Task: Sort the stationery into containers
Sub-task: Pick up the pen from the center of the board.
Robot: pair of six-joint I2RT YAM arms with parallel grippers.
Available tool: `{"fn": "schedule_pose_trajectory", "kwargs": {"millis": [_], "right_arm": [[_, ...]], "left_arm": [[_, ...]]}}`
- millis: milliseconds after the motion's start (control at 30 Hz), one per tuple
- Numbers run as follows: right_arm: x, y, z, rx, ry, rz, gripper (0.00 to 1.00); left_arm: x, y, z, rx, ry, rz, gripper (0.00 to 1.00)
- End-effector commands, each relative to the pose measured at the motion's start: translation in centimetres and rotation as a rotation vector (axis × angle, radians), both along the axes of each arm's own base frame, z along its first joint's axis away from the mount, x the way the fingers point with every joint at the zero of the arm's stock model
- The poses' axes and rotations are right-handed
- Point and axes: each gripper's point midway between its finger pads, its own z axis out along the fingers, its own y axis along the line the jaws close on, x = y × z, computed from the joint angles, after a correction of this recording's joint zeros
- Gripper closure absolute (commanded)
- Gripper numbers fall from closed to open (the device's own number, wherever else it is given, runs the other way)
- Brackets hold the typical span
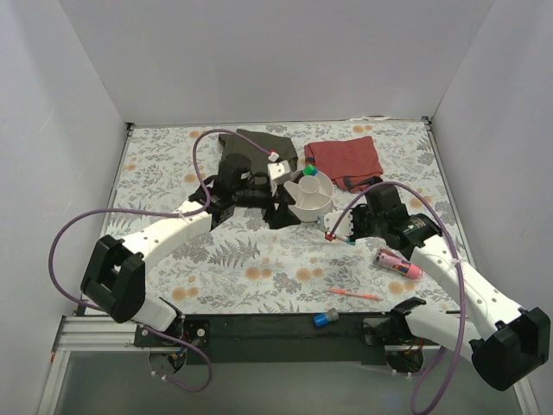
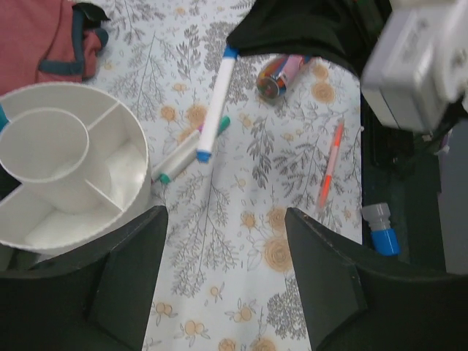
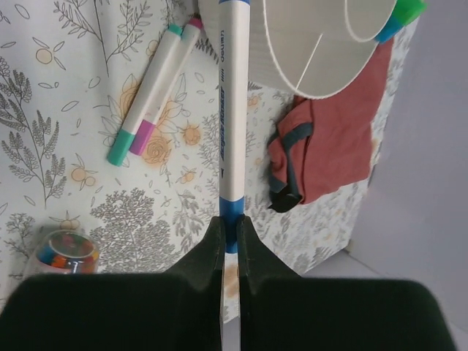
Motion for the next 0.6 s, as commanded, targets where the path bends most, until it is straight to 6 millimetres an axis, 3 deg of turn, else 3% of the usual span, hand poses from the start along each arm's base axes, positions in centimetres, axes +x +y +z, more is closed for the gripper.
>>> {"fn": "schedule_pose_trajectory", "kwargs": {"millis": [0, 67, 100, 333, 567], "right_arm": [[1.2, 1.9, 4.6, -0.105, -0.211, 0.204, 0.99], [1.1, 3.3, 5.4, -0.101, -0.232, 0.258, 0.99], [1.1, 3.7, 5.7, -0.098, -0.236, 0.266, 0.99], [1.1, 7.1, 6.6, -0.051, -0.241, 0.342, 0.99], [0.1, 9.0, 7.4, -0.006, -0.269, 0.396, 0.99]], "left_arm": [[0.6, -2.5, 3.7, -0.047, 0.009, -0.045, 0.36], [0.8, -3.3, 4.8, -0.041, 0.014, -0.063, 0.37], [0.7, -3.3, 4.0, -0.014, 0.048, -0.068, 0.38], [-0.3, -4.0, 3.0, -0.002, 0.066, -0.121, 0.40], [-0.9, -4.9, 1.9, 0.015, 0.091, -0.160, 0.42]]}}
